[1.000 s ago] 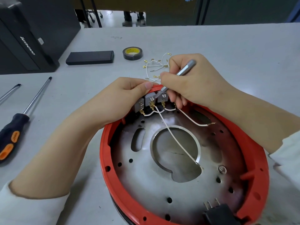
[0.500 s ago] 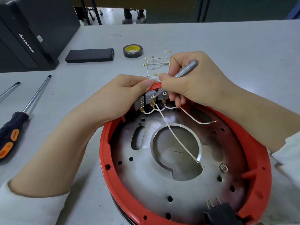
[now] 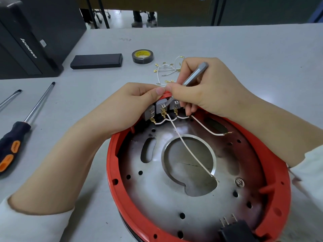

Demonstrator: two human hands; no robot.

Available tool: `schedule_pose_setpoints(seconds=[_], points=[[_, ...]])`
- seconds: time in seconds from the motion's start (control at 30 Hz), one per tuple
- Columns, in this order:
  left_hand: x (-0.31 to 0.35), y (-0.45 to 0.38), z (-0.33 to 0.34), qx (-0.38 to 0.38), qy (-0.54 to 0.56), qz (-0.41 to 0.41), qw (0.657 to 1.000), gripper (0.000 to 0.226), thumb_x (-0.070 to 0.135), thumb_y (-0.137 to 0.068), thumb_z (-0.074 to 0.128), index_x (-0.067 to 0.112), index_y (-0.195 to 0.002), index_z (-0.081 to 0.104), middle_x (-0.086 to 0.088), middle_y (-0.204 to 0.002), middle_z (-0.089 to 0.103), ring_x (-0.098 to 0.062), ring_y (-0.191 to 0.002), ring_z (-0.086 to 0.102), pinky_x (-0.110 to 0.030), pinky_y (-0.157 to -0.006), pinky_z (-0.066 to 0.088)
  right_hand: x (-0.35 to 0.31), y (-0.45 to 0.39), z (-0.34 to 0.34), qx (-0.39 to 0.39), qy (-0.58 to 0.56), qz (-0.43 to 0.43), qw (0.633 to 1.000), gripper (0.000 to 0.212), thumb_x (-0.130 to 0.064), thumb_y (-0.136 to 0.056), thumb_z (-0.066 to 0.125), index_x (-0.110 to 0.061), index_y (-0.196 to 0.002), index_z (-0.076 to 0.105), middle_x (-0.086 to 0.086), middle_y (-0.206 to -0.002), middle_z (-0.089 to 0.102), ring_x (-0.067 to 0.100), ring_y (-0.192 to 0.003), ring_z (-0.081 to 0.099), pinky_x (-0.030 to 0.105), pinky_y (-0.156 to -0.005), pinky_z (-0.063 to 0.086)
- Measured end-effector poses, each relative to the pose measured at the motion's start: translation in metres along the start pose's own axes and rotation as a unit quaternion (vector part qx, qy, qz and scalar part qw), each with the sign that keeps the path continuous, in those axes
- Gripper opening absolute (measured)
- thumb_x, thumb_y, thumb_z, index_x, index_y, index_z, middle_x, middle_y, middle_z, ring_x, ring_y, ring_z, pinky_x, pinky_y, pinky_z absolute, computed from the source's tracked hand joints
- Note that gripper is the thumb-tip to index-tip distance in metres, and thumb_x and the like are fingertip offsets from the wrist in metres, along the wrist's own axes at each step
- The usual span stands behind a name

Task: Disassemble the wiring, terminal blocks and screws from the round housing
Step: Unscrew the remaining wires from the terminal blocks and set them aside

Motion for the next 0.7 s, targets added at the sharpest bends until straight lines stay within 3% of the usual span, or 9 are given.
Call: schedule_pose_setpoints(seconds=[0.1,0.27,0.33,0.43,0.53,0.6,0.7], points=[[-0.001,0.000,0.000,0.001,-0.002,-0.006,1.000,0.027,0.039,-0.099,0.045,0.038,-0.098,0.072,0.005,-0.105,0.073,-0.015,-0.111,0.062,-0.023,-0.098,0.042,-0.001,0.000,0.001,0.003,0.004,-0.006,1.000,0.027,-0.016,-0.082,0.069,-0.016,-0.063,0.050,0.003,-0.048,0.060,0.012,-0.036,0.054,0.016,-0.037,0.039],[0.002,0.001,0.001,0.002,0.000,0.011,1.000,0.027,0.033,-0.100,0.046,0.041,-0.092,0.070,0.024,-0.095,0.072,0.007,-0.096,0.064,-0.002,-0.080,0.043,-0.005,-0.004,0.005,0.014,0.019,-0.003,1.000,0.040,-0.020,-0.091,0.062,-0.017,-0.057,0.041,-0.002,-0.041,0.051,0.008,-0.029,0.042,0.014,-0.034,0.030],[0.000,0.000,0.000,0.004,-0.007,0.010,1.000,0.030,0.036,-0.099,0.046,0.044,-0.087,0.072,0.014,-0.097,0.074,0.000,-0.093,0.066,-0.010,-0.086,0.045,-0.005,-0.006,0.005,0.017,0.023,-0.001,1.000,0.040,-0.016,-0.090,0.061,-0.015,-0.056,0.040,-0.005,-0.038,0.045,0.006,-0.028,0.038,0.015,-0.034,0.029],[0.000,0.000,-0.001,0.000,-0.013,-0.002,1.000,0.029,0.042,-0.098,0.046,0.049,-0.087,0.072,-0.018,-0.110,0.068,-0.014,-0.089,0.057,-0.039,-0.104,0.040,-0.005,-0.009,0.004,0.006,0.020,0.020,1.000,0.037,-0.010,-0.087,0.058,-0.014,-0.055,0.039,-0.006,-0.034,0.041,0.007,-0.026,0.034,0.014,-0.033,0.027],[0.001,0.001,-0.001,0.000,-0.011,-0.007,1.000,0.028,0.041,-0.099,0.045,0.042,-0.091,0.073,-0.015,-0.112,0.068,-0.013,-0.090,0.059,-0.042,-0.106,0.038,-0.006,-0.013,0.004,-0.020,0.000,0.053,0.998,0.033,-0.006,-0.082,0.055,-0.014,-0.055,0.038,0.000,-0.035,0.042,0.012,-0.025,0.032,0.013,-0.033,0.026],[0.002,0.001,0.000,-0.005,-0.022,-0.010,1.000,0.028,0.043,-0.099,0.045,0.039,-0.098,0.072,-0.023,-0.116,0.063,-0.015,-0.089,0.054,-0.048,-0.106,0.037,-0.006,-0.015,0.003,-0.026,-0.001,0.068,0.997,0.032,-0.005,-0.081,0.053,-0.014,-0.055,0.038,0.000,-0.035,0.043,0.013,-0.024,0.034,0.012,-0.033,0.025],[0.001,-0.001,-0.001,-0.001,-0.022,-0.007,1.000,0.029,0.041,-0.099,0.045,0.033,-0.101,0.073,-0.014,-0.109,0.070,-0.023,-0.093,0.065,-0.039,-0.102,0.041,-0.005,-0.020,0.002,-0.031,0.009,0.078,0.996,0.031,-0.006,-0.080,0.051,-0.015,-0.054,0.037,-0.001,-0.036,0.044,0.013,-0.024,0.037,0.012,-0.031,0.024]])
Point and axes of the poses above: each hand's wrist, its own y-axis away from the middle knuckle, its own z-axis out of the palm, x = y × z, the point moved 1 cm from there along -y, towards the middle knuckle
